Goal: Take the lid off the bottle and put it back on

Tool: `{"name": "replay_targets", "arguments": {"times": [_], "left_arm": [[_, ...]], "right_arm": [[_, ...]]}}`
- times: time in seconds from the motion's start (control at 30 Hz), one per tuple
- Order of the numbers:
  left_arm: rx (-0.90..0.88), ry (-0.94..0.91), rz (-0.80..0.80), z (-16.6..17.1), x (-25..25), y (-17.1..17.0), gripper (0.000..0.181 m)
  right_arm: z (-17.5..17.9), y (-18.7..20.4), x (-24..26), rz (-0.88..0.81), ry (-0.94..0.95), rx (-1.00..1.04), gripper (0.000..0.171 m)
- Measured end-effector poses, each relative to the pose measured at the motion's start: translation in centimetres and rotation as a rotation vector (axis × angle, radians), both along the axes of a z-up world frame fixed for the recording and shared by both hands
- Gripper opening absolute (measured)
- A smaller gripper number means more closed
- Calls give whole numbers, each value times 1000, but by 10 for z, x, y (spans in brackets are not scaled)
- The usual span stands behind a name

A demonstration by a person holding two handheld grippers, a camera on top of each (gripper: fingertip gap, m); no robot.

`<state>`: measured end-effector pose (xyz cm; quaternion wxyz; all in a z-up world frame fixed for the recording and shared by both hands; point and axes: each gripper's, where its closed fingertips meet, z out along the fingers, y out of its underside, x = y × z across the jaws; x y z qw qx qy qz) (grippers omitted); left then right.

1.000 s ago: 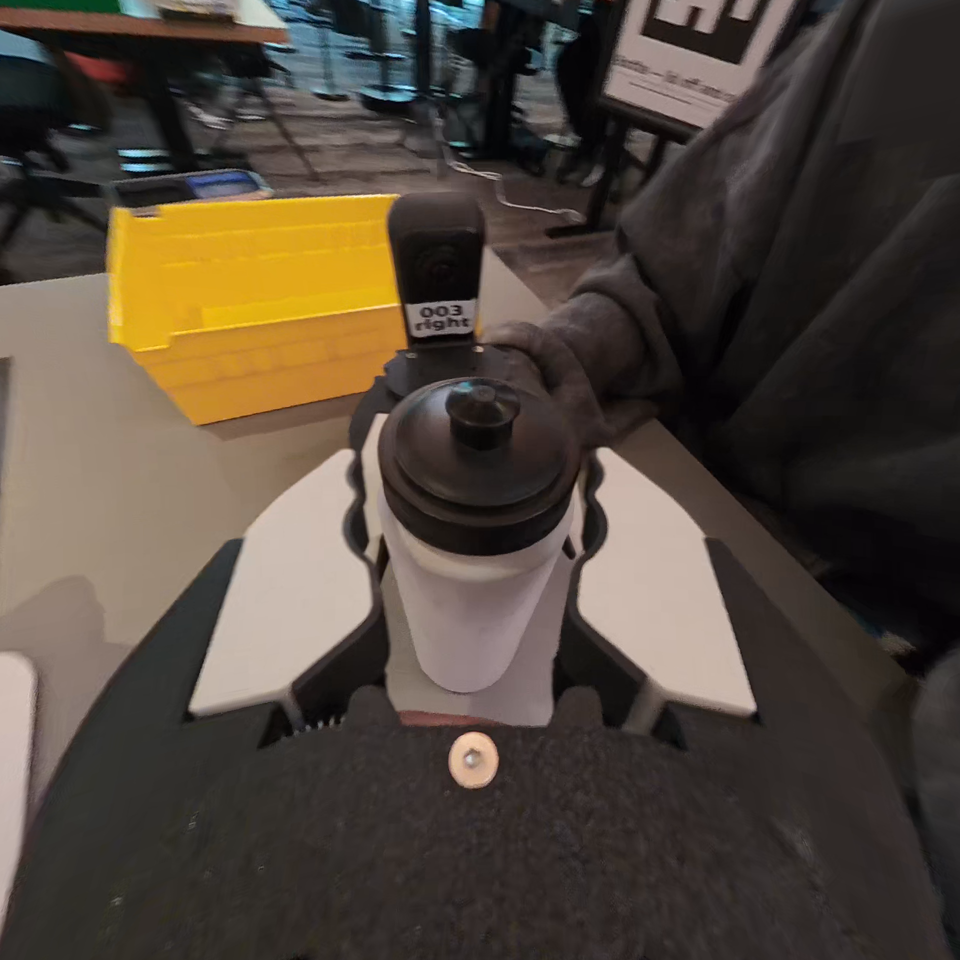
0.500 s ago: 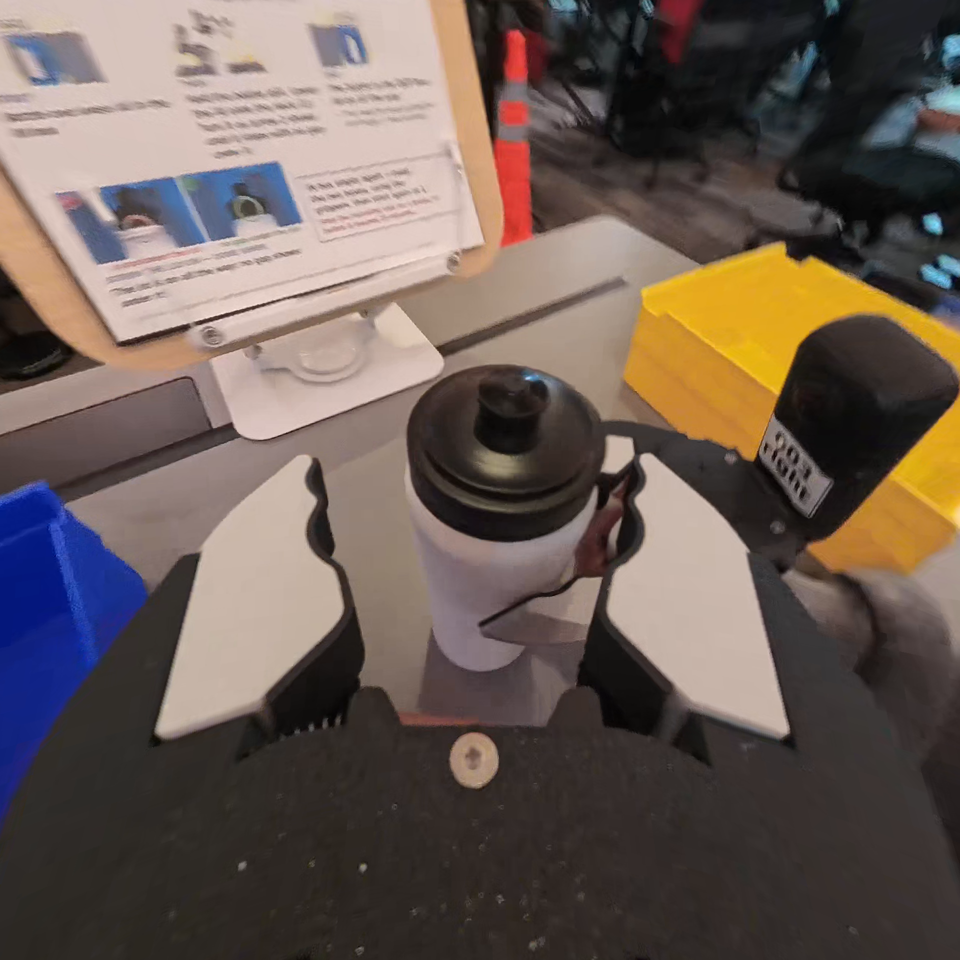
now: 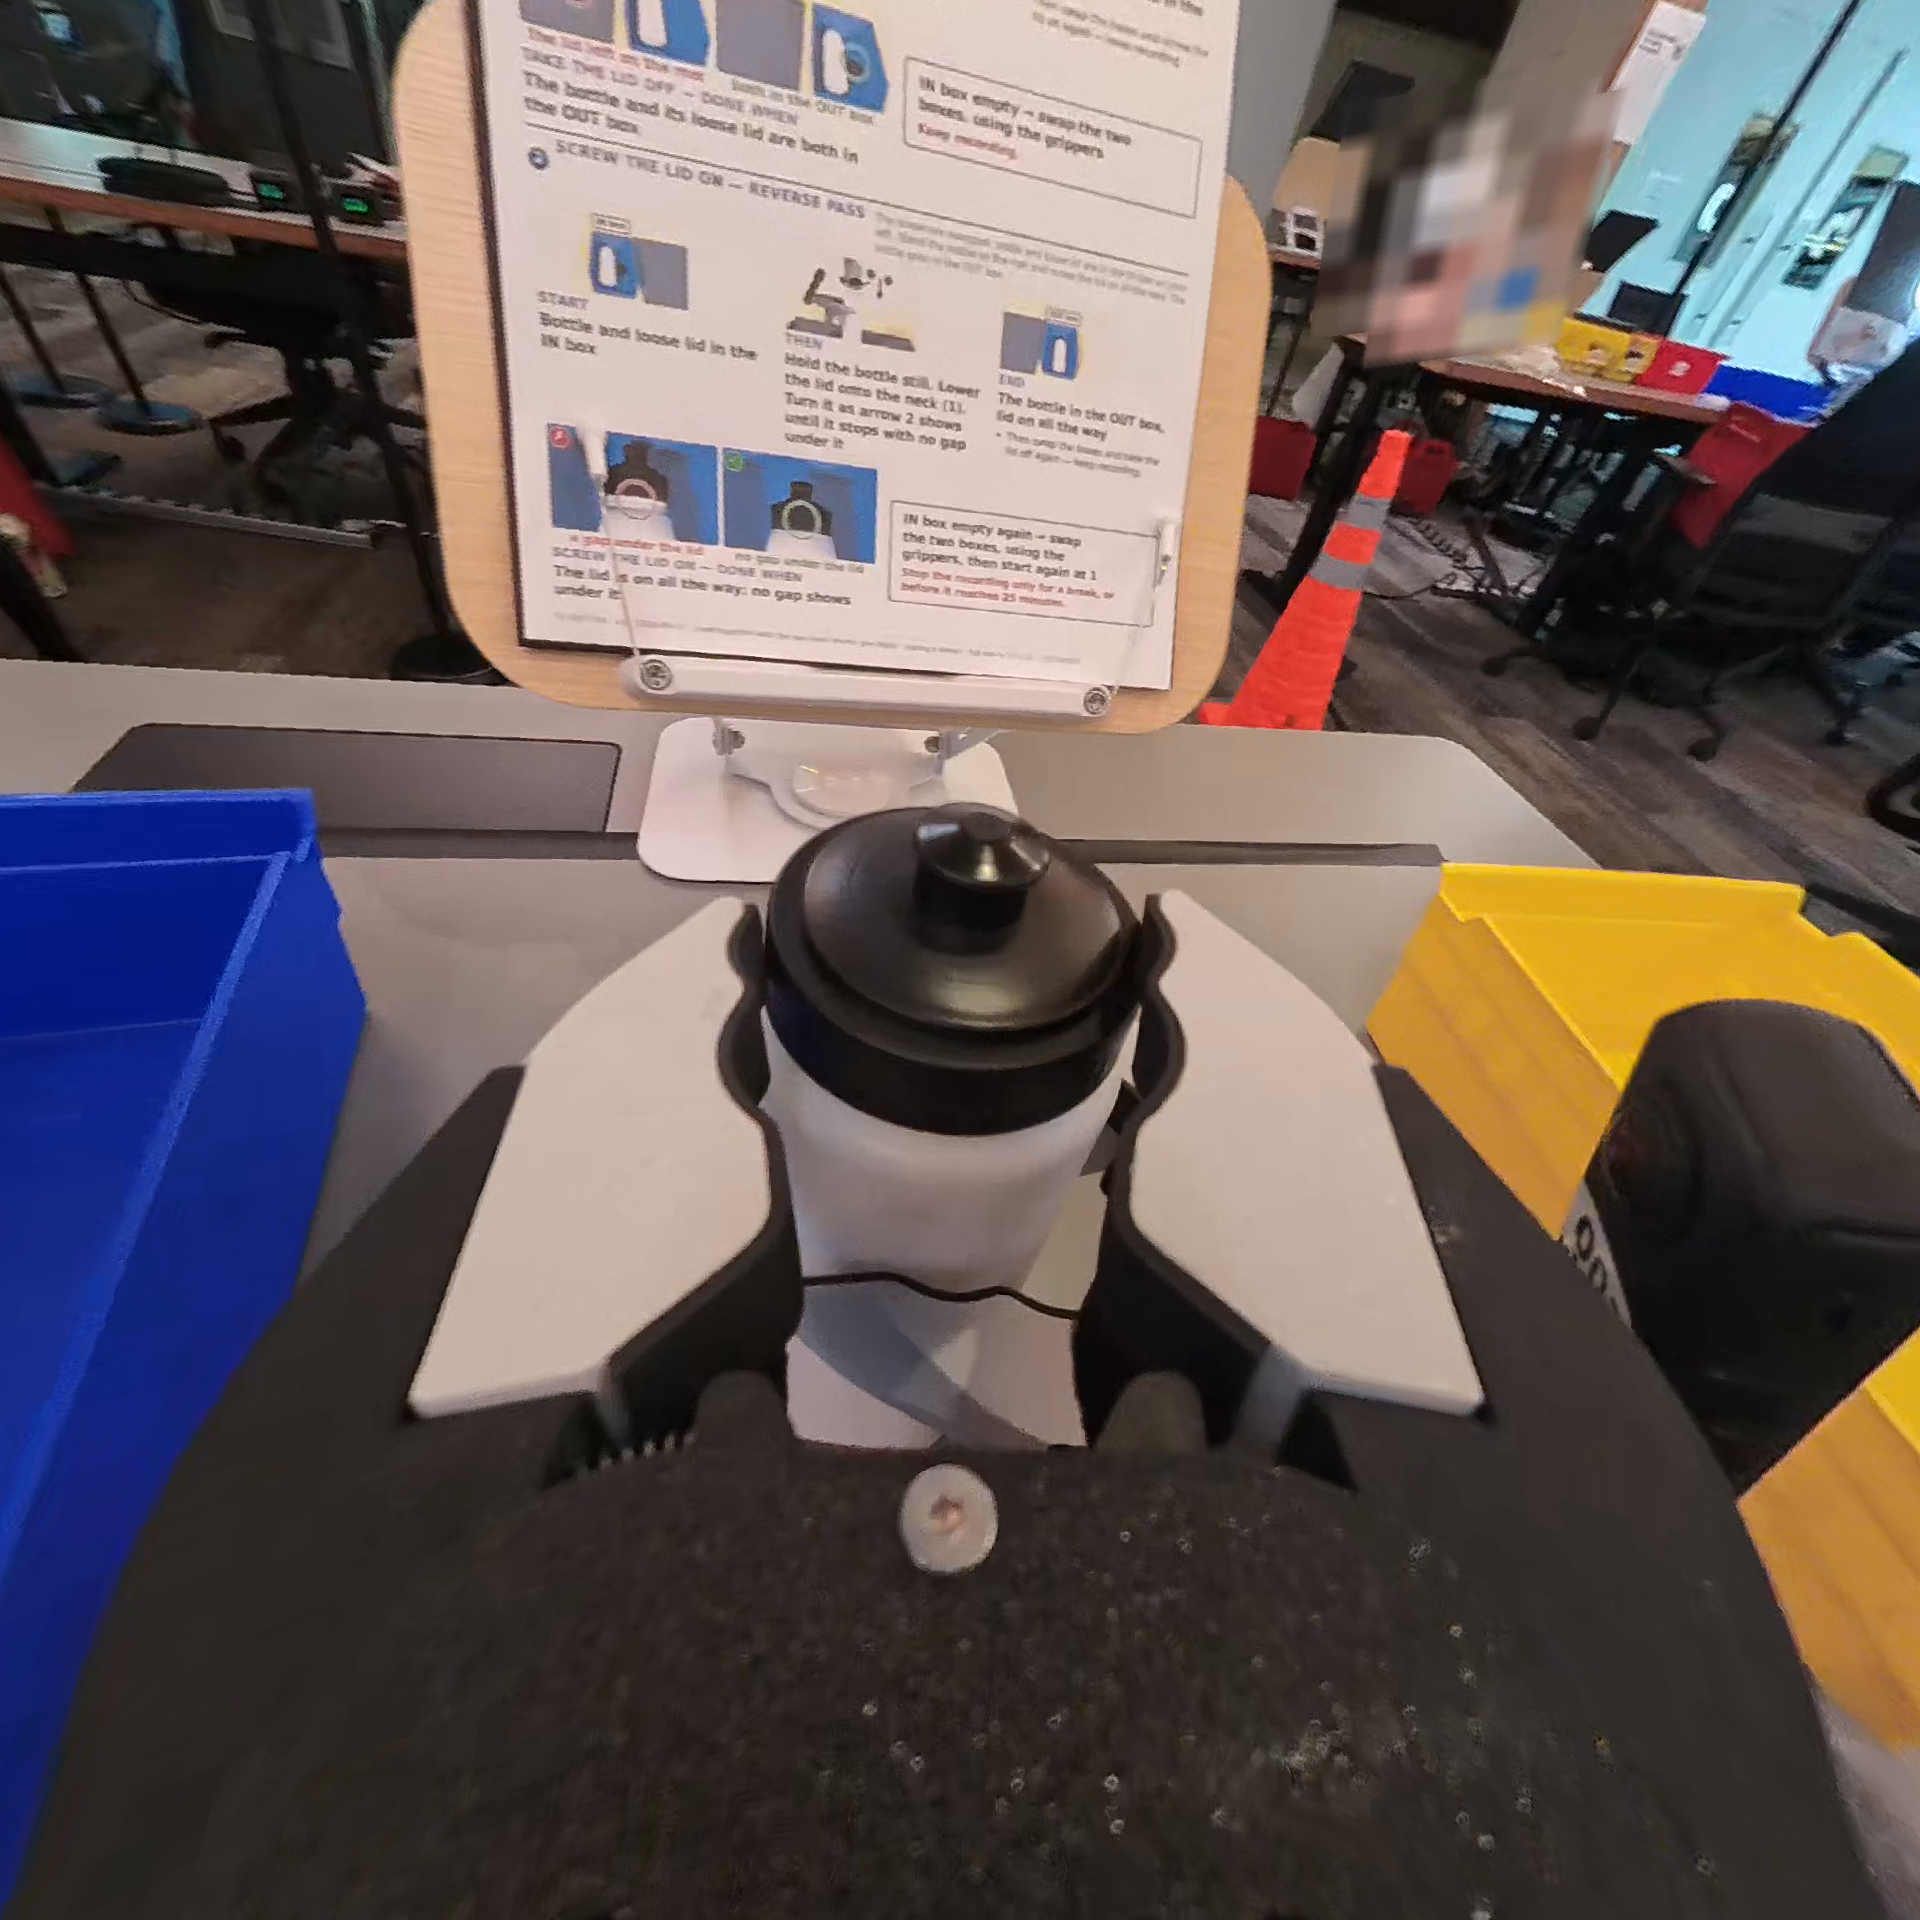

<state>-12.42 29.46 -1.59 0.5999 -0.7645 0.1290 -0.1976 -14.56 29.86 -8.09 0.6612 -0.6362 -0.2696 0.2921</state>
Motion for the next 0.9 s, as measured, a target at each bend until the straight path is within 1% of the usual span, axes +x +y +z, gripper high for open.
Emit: {"name": "replay_targets", "arguments": {"times": [0.1,0.3,0.53,0.73,0.9], "left_arm": [[11,47,-112,0,1,0,67],[-44,85,-505,-2,4,-3,67],[-137,230,-1055,-5,6,-10,67],[-155,342,-1534,-6,4,-16,67],[-161,380,-1903,-7,-1,-17,67]], "right_arm": [[0,0,1,-2,-6,-2,84],[0,0,0,9,-9,-3,84],[-1,0,0,29,-22,-17,84],[-1,0,-1,37,-32,-24,84],[-3,1,-3,22,-62,-52,84]]}}
